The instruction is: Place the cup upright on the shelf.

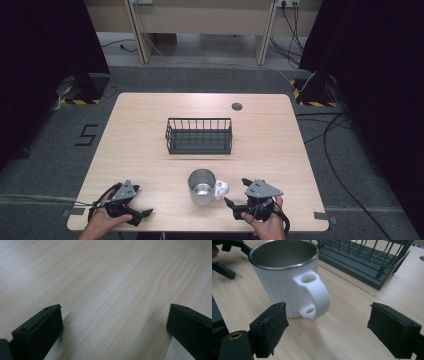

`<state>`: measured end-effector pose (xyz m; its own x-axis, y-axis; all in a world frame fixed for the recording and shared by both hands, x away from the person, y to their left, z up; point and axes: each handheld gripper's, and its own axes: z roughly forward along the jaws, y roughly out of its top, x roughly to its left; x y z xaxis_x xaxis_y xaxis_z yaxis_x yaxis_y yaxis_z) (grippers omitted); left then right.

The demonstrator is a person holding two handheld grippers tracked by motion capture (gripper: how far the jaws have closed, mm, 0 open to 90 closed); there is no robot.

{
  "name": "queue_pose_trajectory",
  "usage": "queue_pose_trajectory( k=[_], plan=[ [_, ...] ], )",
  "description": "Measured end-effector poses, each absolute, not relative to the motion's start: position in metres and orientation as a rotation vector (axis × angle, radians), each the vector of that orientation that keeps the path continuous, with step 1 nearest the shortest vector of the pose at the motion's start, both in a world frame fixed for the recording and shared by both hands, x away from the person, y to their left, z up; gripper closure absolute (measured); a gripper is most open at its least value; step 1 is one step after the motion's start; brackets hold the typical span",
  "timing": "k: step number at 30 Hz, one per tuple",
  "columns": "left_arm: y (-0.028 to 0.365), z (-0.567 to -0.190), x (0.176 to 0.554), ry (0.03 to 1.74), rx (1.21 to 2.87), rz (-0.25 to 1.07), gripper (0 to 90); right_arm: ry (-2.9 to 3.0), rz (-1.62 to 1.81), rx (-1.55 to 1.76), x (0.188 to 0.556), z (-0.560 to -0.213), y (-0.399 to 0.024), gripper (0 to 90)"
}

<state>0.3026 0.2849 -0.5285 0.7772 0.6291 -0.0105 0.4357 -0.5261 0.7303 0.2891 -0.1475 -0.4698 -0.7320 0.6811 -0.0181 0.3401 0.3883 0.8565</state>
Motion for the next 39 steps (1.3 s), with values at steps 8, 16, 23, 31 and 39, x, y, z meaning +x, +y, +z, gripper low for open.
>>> queue_pose_trajectory(
  k=[8,16,23,31,39],
  plan=[
    [0.285,-0.529,0.303,0.789,2.208,0.328,0.0,2.259,1.362,0.827,0.285,-0.460,-0.141,15.1],
    [0.285,-0.529,0.303,0.788,2.209,0.328,0.0,2.237,1.430,0.774,0.285,-0.454,-0.133,15.0],
    [0.285,-0.528,0.303,0.788,2.209,0.328,0.0,2.230,1.445,0.720,0.286,-0.450,-0.126,14.9],
    [0.285,-0.528,0.303,0.788,2.209,0.328,0.0,2.239,1.464,0.678,0.291,-0.450,-0.113,14.9],
    [0.285,-0.528,0.303,0.788,2.210,0.328,0.0,2.264,1.475,0.617,0.300,-0.454,-0.102,14.9]
  ],
)
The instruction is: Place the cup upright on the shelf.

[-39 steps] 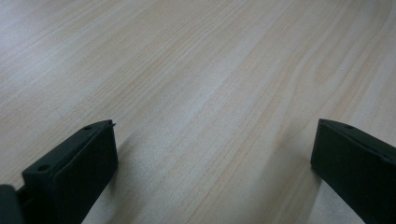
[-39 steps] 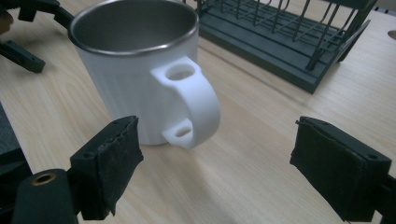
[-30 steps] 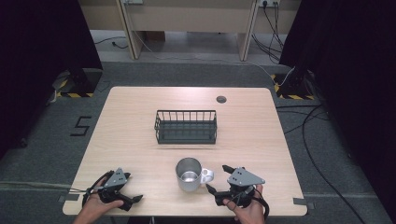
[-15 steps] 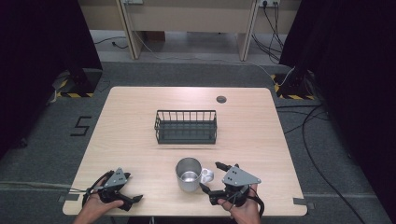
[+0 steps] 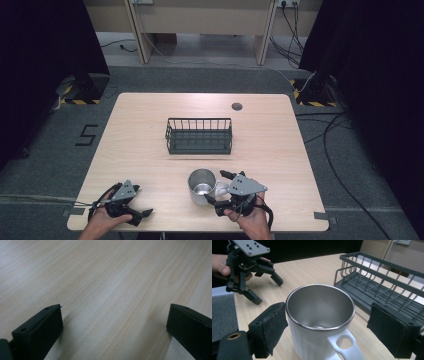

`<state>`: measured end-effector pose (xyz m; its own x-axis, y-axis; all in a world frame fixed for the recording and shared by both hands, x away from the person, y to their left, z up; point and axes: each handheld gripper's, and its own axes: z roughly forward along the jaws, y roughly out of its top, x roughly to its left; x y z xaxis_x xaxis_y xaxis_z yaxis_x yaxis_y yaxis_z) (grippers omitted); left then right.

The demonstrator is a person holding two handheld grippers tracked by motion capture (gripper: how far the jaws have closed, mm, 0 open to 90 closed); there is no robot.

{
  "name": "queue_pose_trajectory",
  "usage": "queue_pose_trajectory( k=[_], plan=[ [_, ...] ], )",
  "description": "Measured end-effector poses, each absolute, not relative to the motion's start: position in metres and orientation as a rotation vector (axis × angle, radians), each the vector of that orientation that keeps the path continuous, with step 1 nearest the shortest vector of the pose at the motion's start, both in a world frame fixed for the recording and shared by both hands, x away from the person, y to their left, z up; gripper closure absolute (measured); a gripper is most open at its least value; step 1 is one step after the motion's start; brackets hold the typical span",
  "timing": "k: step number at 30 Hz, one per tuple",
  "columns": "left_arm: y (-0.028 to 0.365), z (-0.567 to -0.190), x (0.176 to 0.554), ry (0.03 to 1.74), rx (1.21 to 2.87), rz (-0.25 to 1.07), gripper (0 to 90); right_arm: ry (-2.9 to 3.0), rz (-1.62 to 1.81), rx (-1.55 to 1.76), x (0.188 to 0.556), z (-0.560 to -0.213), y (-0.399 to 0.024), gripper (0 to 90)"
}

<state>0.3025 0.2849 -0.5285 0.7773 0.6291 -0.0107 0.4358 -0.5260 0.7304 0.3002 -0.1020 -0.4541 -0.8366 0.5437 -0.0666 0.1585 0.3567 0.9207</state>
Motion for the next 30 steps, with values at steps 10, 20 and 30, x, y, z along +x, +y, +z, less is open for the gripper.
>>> queue_pose_trajectory(
  k=[10,20,30],
  plan=[
    [0.285,-0.528,0.303,0.788,2.210,0.328,0.0,2.282,1.492,0.594,0.307,-0.462,-0.093,14.9],
    [0.285,-0.528,0.303,0.787,2.210,0.328,0.0,2.292,1.506,0.581,0.314,-0.466,-0.084,11.3],
    [0.285,-0.528,0.303,0.788,2.209,0.328,0.0,2.317,1.499,0.591,0.323,-0.467,-0.074,5.8]
  ],
)
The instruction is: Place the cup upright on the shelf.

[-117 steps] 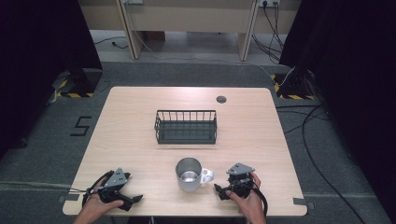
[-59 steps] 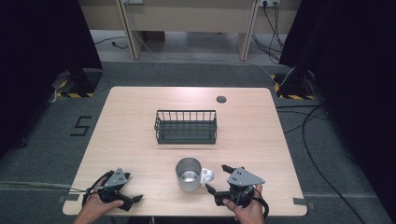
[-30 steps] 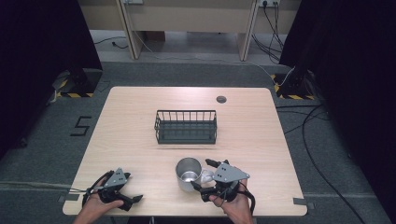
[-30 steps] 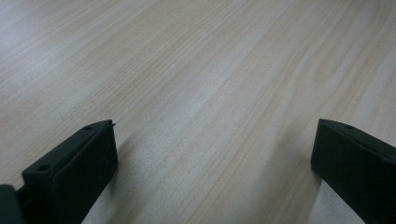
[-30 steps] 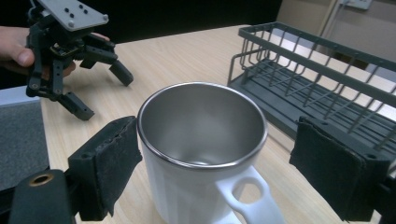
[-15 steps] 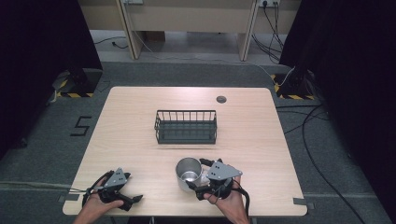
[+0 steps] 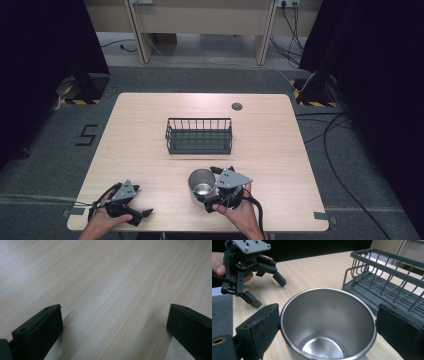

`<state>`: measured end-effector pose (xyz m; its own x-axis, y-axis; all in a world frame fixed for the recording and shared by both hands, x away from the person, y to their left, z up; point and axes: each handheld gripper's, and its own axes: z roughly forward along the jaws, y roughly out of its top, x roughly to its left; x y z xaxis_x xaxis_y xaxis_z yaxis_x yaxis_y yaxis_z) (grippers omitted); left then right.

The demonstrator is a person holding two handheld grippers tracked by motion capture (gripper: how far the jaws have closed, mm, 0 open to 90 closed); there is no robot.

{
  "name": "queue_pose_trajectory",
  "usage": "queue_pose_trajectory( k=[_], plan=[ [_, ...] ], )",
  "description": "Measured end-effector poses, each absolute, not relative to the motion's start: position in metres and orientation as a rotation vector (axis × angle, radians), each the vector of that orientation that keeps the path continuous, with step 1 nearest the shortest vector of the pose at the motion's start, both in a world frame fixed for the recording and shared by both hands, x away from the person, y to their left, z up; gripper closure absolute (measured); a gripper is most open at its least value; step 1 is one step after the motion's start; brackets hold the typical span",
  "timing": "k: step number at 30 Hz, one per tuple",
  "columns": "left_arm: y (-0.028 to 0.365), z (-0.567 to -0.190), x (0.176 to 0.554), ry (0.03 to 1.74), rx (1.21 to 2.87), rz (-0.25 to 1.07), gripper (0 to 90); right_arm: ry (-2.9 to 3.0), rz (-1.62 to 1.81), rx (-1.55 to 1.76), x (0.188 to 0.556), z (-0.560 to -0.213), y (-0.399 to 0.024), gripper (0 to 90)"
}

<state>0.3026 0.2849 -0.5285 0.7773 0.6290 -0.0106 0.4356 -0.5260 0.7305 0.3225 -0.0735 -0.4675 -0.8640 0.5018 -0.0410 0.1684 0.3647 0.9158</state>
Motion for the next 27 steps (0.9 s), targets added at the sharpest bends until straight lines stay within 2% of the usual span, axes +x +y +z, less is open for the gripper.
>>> queue_pose_trajectory(
  k=[27],
  plan=[
    [0.285,-0.528,0.303,0.788,2.210,0.328,0.0,2.383,1.436,0.616,0.335,-0.470,-0.055,4.8]
  ],
)
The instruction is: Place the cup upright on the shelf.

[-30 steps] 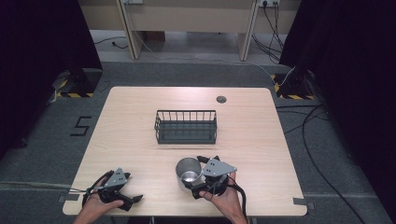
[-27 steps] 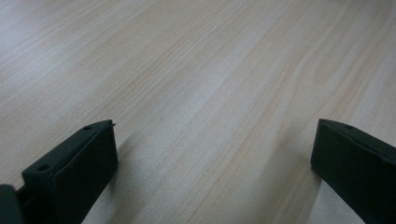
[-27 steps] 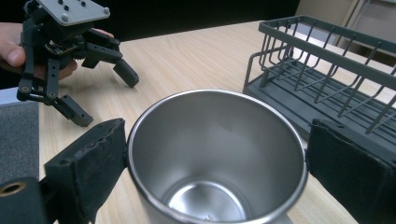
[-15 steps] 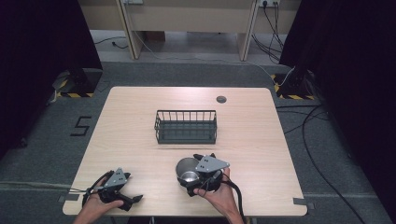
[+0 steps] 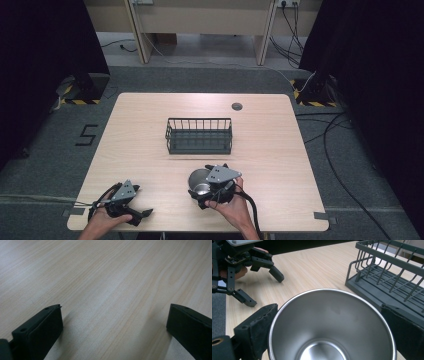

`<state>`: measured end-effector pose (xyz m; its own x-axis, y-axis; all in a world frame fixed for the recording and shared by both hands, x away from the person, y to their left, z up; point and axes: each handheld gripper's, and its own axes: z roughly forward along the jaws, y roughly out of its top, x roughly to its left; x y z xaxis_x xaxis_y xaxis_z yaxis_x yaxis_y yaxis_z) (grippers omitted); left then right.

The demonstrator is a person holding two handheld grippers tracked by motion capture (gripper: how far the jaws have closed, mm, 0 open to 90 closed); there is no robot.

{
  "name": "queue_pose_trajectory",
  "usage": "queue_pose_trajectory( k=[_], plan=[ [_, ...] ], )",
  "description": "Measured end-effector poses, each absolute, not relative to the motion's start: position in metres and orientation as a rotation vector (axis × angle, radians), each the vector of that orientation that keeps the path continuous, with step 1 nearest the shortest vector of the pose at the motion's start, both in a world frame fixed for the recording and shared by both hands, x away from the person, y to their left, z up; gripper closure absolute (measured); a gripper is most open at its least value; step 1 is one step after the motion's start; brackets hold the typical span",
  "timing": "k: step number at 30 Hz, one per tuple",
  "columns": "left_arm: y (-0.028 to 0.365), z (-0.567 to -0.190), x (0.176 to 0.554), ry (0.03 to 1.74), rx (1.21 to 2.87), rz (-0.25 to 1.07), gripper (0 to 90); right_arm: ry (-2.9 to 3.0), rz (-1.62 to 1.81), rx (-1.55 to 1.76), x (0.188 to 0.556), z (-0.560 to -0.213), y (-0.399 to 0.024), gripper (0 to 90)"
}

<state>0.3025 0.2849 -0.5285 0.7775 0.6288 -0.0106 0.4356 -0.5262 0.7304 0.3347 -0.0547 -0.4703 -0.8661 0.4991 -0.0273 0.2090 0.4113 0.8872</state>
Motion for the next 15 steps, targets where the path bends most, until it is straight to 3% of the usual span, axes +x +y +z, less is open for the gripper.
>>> queue_pose_trajectory(
  k=[15],
  plan=[
    [0.2849,-0.5285,0.3025,0.786,2.210,0.327,0.0,2.390,1.459,0.579,0.3369,-0.4707,-0.0568,6.2]
  ],
)
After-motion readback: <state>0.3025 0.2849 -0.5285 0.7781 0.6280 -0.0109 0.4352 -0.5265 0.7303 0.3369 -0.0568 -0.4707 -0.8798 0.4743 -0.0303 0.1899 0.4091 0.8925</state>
